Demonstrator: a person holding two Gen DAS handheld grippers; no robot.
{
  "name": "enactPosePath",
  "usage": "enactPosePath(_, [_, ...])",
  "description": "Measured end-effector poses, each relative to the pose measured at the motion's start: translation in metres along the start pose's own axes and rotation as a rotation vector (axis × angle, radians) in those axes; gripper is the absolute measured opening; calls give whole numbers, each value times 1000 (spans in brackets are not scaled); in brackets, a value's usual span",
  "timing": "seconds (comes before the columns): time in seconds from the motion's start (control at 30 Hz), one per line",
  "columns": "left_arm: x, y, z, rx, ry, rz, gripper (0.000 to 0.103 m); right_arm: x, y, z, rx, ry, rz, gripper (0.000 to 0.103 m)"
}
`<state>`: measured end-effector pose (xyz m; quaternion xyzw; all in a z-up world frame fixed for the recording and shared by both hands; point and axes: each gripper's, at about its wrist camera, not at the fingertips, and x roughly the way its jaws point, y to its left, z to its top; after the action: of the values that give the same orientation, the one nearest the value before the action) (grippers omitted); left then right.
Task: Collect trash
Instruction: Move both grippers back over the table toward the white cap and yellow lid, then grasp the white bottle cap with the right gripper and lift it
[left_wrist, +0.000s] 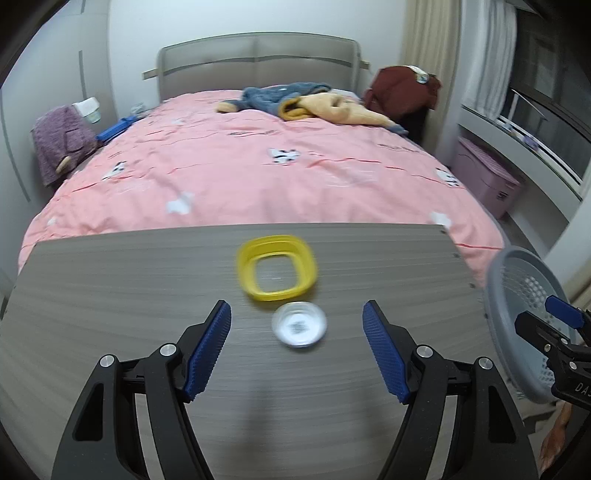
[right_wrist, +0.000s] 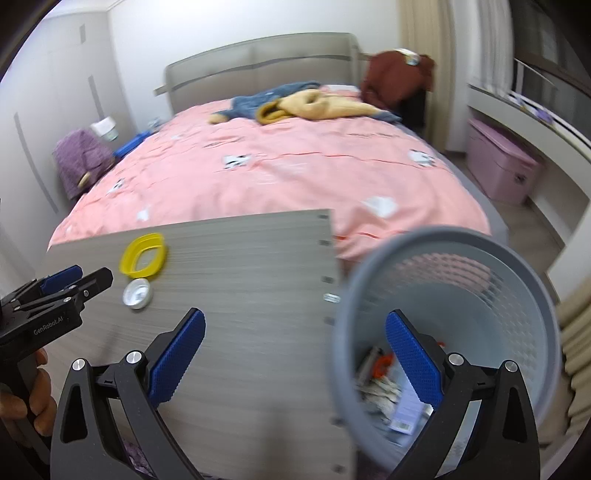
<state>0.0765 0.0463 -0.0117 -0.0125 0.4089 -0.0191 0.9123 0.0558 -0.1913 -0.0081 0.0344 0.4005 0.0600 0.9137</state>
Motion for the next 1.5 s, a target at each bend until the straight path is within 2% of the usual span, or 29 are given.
enactPosePath(0.23, [-4, 73, -11, -108, -4, 112, 71, 35, 65, 8, -110, 47, 83, 96])
enactPosePath(0.53, [-10, 127, -28, -189, -13, 165, 71, 72, 131, 3, -240, 103, 102, 96])
enactPosePath(0.67, [-7, 136, -30, -207, -10, 164, 71, 81, 147, 4, -250, 111, 116, 95])
enactPosePath(0.93, [-6, 148, -37, -238, -3, 148, 71, 98, 172, 6, -295, 138, 108, 81])
enactPosePath(1.1, [-7, 150, -38, -242, -6, 143, 71, 107, 178, 8, -298, 156, 96, 71])
enactPosePath(1.2, [-6, 152, -39, -247, -4, 144, 71, 110, 181, 7, -306, 161, 94, 70])
enactPosePath(1.5, [-5, 153, -39, -250, -3, 144, 71, 113, 184, 5, -319, 168, 98, 52])
